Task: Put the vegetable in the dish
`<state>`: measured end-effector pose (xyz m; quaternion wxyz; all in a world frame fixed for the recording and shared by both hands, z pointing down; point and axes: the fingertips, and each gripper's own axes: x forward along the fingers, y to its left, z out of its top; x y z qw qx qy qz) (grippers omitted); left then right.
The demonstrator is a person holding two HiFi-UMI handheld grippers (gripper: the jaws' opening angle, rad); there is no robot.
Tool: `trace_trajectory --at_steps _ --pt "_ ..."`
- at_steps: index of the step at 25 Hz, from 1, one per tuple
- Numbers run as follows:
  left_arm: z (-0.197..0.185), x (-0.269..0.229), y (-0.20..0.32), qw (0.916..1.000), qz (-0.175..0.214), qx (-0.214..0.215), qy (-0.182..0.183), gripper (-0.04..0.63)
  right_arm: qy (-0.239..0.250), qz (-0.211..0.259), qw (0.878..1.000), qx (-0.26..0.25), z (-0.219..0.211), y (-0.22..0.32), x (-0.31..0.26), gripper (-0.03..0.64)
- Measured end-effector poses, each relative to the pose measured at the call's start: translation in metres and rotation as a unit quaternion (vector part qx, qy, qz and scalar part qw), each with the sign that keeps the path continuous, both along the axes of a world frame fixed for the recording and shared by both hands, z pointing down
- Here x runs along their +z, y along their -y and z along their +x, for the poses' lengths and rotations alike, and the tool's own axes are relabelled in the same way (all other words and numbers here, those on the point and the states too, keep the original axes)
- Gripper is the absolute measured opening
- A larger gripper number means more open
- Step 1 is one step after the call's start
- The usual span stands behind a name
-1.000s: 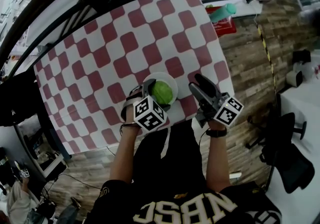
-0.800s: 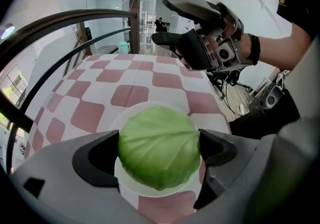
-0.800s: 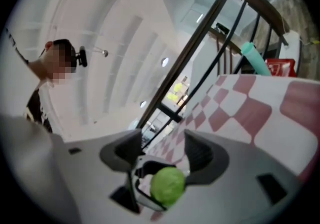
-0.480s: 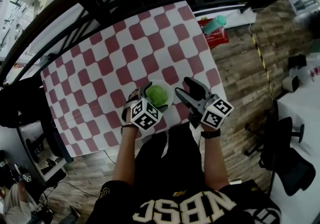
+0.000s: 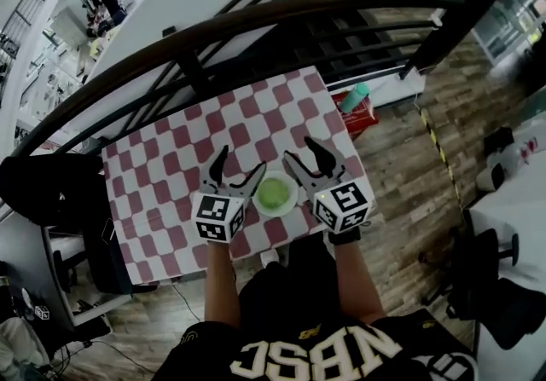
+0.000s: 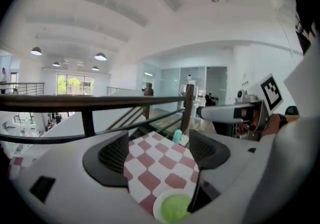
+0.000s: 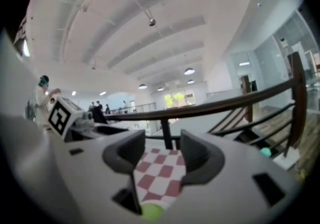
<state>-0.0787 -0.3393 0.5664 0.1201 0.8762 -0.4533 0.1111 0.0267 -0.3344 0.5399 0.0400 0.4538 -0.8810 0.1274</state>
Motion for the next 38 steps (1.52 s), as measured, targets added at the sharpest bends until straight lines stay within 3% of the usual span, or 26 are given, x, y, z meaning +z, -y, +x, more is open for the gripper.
trace_trajectory --at_steps 2,7,10,14,22,32,38 --pt "-0.01 -0.031 0.001 0.9989 0.036 -0.025 -0.015 0.341 0.0 0.008 1.0 0.009 -0.006 0.001 -0.02 0.195" --pt "-0.03 -0.082 -0.007 0.9921 0.099 -0.077 0.001 0.201 -0.009 0.03 0.999 0.028 -0.025 -0.009 -0.055 0.1" --pt "-0.04 -0.097 -0.015 0.9887 0.114 -0.098 -0.002 0.132 -0.033 0.029 0.998 0.034 -0.039 -0.015 -0.062 0.034" --pt "-0.048 -0.104 -0.027 0.9865 0.12 -0.112 0.006 0.027 -0.047 0.05 0.997 0.028 -0.054 -0.029 -0.076 0.017" --pt "-0.062 -0.108 -0.034 0.9846 0.119 -0.128 0.004 0.02 -0.052 0.091 0.994 0.042 -0.061 -0.04 -0.095 0.017" --pt "-0.058 -0.118 -0.036 0.9812 0.146 -0.126 0.003 0.02 -0.057 0.107 0.992 0.033 -0.071 -0.044 -0.105 0.017" --pt "-0.065 -0.114 -0.034 0.9809 0.142 -0.133 0.005 0.02 -0.068 0.107 0.991 0.033 -0.074 -0.042 -0.102 0.017"
